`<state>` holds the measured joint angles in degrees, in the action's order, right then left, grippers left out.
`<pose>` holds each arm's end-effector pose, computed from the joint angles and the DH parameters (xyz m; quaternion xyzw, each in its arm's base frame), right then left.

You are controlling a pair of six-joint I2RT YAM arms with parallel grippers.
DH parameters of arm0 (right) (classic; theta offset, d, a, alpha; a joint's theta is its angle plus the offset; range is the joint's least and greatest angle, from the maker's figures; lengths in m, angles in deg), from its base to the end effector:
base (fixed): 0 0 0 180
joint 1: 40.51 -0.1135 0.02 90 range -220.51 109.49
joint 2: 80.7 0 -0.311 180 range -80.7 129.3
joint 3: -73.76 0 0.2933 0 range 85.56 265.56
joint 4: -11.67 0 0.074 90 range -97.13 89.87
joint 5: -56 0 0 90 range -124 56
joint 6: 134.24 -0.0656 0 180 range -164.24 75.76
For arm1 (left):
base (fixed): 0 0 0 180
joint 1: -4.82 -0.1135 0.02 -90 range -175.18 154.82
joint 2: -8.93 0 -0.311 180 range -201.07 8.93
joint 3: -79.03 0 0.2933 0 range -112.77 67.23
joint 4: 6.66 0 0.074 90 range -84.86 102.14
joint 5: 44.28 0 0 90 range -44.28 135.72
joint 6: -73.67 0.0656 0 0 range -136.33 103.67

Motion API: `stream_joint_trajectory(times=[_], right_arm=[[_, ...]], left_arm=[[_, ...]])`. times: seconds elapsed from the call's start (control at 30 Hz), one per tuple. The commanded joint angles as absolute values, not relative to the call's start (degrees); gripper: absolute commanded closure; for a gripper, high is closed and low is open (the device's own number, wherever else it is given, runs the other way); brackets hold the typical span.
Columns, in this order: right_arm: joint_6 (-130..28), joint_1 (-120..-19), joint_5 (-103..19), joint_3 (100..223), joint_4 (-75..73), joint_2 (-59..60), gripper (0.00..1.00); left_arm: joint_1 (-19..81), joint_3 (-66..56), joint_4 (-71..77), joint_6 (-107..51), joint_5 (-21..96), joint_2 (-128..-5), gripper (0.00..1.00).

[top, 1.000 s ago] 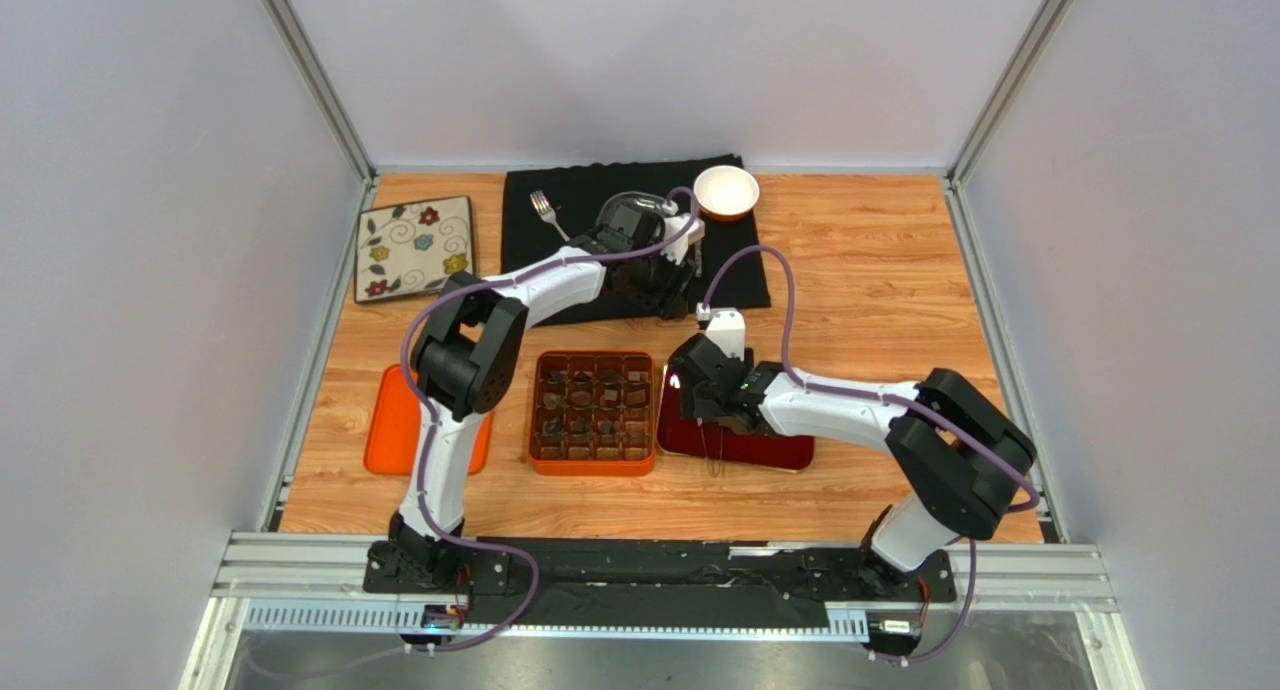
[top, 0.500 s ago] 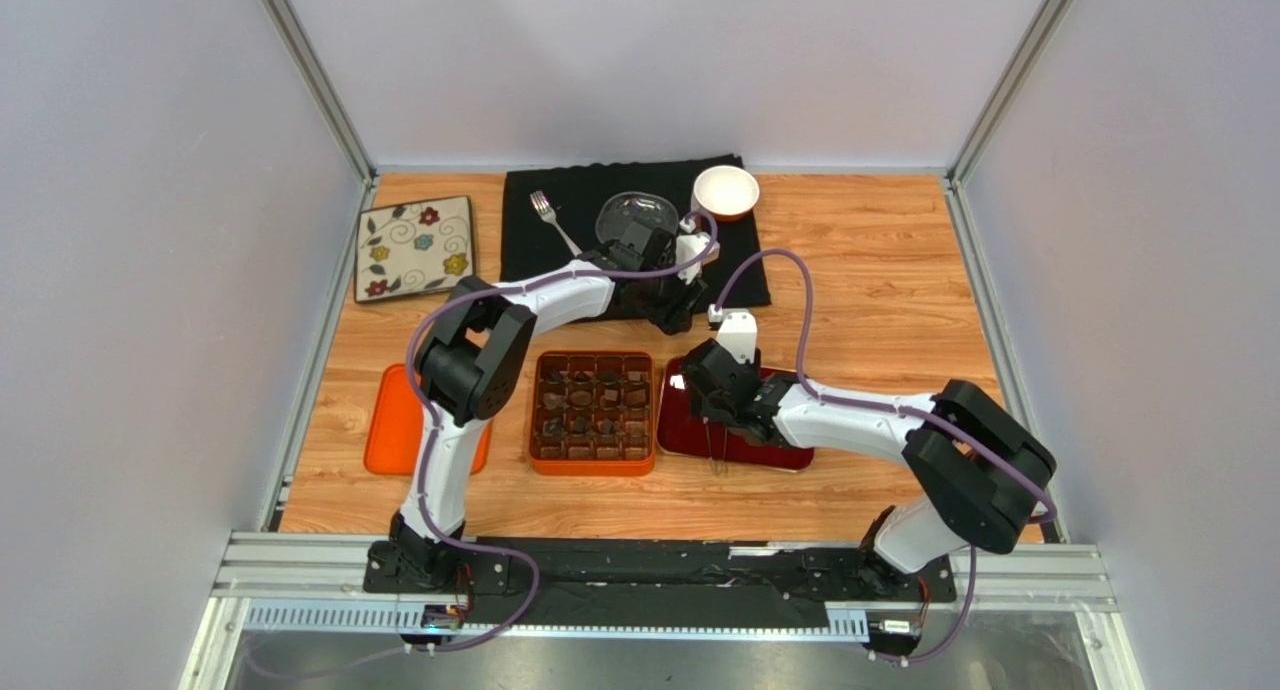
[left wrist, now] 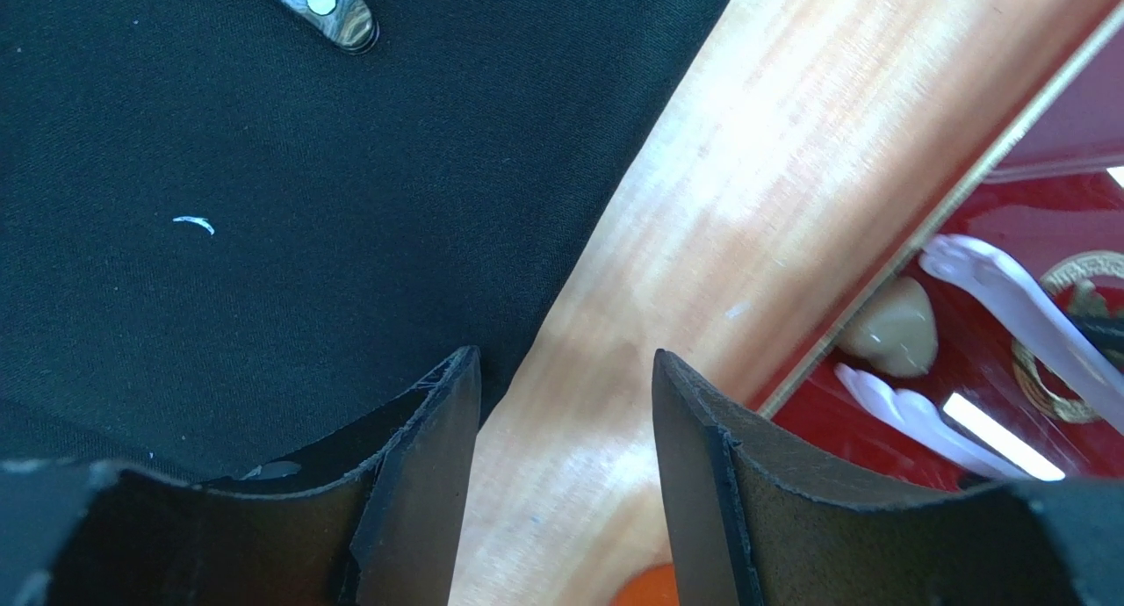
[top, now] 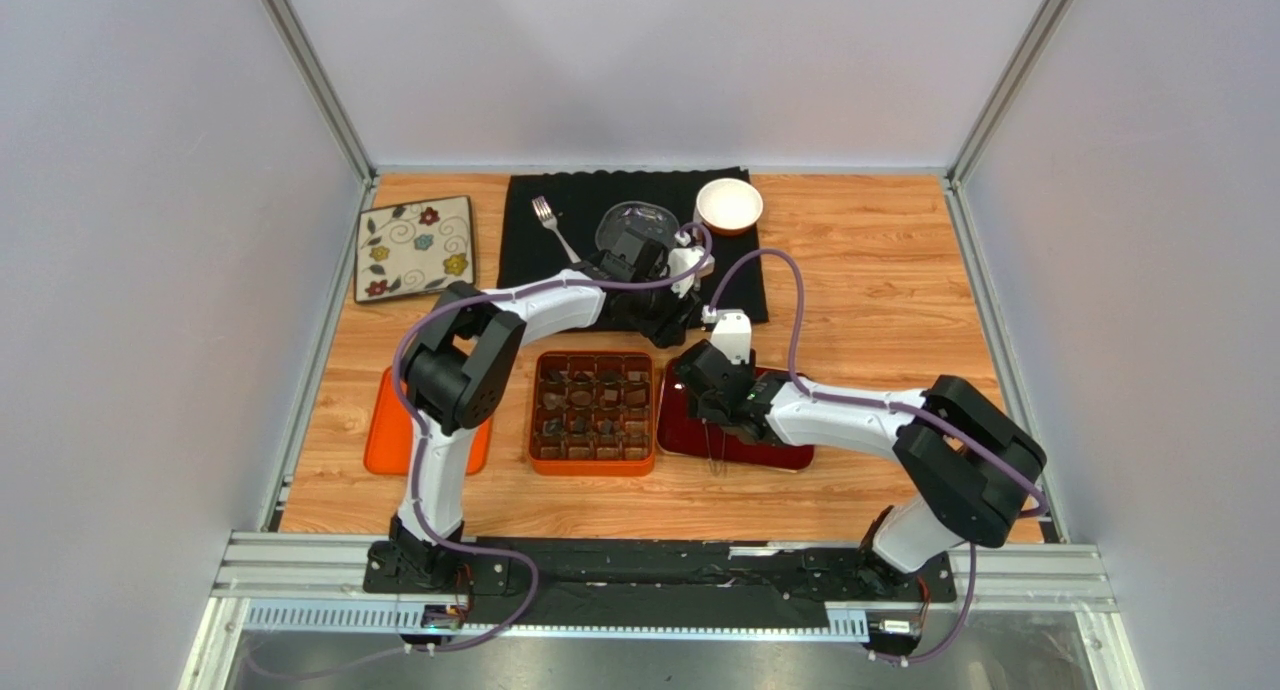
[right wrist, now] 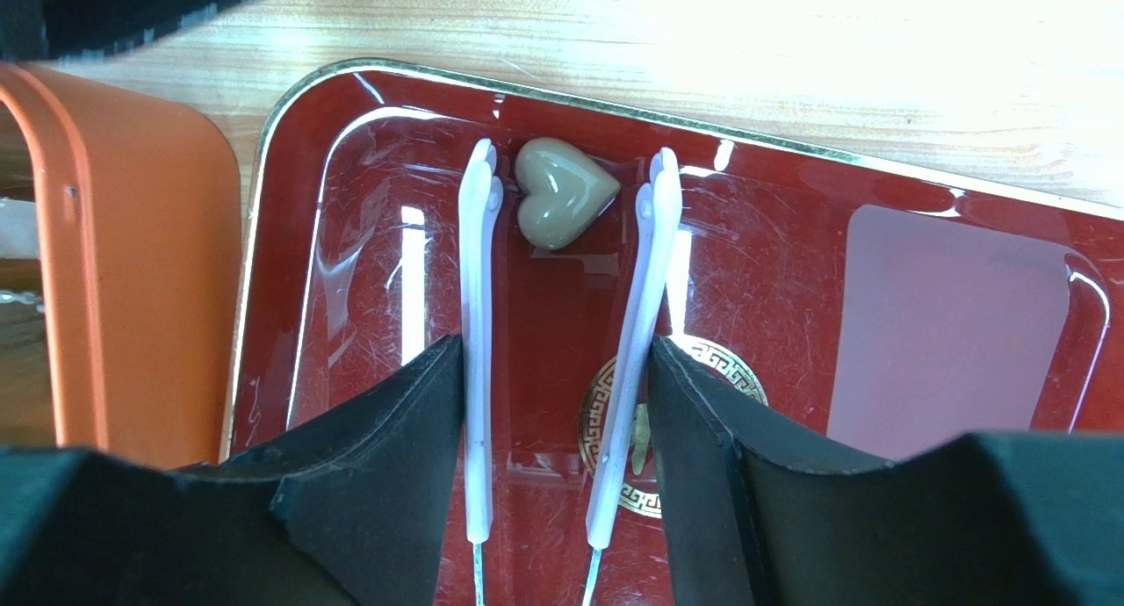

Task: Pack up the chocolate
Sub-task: Move the distractor to the center of the board.

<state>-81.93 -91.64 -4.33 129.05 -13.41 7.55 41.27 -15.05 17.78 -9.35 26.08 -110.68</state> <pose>0.2298 0.2334 0.1536 -0.0387 0.9312 0.0104 0.3624 0.4097 -0.3300 0.1535 0.3968 0.8385 -0.2408 0.2854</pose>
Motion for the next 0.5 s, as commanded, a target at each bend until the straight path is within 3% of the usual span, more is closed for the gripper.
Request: stream_joint_trajectory(times=[0.0, 0.47], right_arm=[[-83.00, -92.01, -1.75, 131.62, -13.84, 8.59, 0.46], [-84.05, -92.10, -1.40, 130.04, -14.81, 6.84, 0.46]], left_arm=[[43.14, -11.96, 24.56, -8.86, 21.29, -108.67, 0.41], [43.31, -10.21, 25.00, -7.63, 21.73, -103.92, 0.42]])
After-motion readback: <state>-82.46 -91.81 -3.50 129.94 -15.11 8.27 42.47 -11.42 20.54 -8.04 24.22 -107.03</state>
